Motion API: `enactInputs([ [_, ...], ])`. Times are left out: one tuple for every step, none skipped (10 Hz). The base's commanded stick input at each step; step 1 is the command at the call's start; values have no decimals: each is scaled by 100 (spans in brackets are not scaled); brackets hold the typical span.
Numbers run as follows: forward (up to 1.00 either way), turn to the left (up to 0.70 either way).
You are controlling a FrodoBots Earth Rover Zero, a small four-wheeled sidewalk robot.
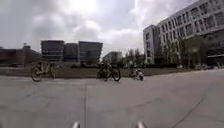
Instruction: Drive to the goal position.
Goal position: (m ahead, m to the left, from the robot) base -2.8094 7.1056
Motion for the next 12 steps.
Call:
enactInputs([
  [0, 60],
  [0, 60],
  [0, 60],
  [0, 60],
  [0, 60],
  [0, 60],
  [0, 60],
  [0, 60],
  [0, 60],
  [0, 60],
  [0, 60],
  [0, 60],
])
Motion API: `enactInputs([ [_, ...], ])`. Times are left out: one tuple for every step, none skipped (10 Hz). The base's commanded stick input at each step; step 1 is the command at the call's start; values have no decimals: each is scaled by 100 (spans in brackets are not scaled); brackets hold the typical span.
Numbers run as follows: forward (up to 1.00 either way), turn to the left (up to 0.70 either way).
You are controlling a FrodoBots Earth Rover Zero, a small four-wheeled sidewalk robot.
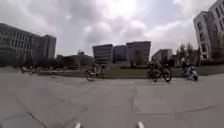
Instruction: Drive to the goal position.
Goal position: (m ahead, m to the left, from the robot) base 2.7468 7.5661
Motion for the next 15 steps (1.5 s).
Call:
enactInputs([
  [0, 60],
  [0, 60],
  [0, 60],
  [0, 60],
  [0, 60],
  [0, 60],
  [0, 60],
  [0, 60],
  [0, 60],
  [0, 60],
  [0, 60],
  [0, 60],
  [0, 60],
  [0, 60],
  [3, 59],
])
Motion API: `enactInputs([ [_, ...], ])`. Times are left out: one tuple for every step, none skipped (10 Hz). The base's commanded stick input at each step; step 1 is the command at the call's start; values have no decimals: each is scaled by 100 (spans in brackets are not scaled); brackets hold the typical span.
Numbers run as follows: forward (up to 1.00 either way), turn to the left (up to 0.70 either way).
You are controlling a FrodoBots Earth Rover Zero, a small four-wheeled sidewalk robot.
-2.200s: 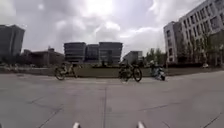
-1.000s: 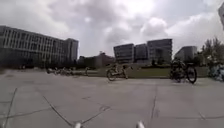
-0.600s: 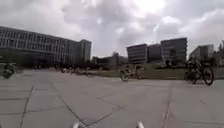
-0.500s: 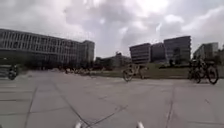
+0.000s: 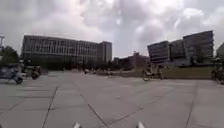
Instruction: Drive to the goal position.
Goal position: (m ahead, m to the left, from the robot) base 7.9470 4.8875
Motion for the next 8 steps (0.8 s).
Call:
enactInputs([
  [26, 46],
  [56, 18],
  [60, 8],
  [60, 2],
  [60, 0],
  [60, 0],
  [60, 5],
  [60, 13],
])
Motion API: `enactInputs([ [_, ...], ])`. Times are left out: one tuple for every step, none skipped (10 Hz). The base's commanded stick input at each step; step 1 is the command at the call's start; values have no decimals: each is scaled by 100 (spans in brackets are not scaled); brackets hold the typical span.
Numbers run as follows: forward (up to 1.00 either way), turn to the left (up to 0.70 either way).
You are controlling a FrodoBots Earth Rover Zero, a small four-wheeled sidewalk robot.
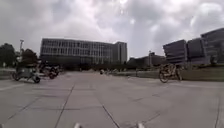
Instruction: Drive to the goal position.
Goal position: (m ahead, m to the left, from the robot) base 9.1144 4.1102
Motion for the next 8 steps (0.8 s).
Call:
enactInputs([
  [60, 15],
  [60, 15],
  [60, 15],
  [60, 15],
  [60, 15],
  [60, 15],
  [60, 15],
  [60, 15],
])
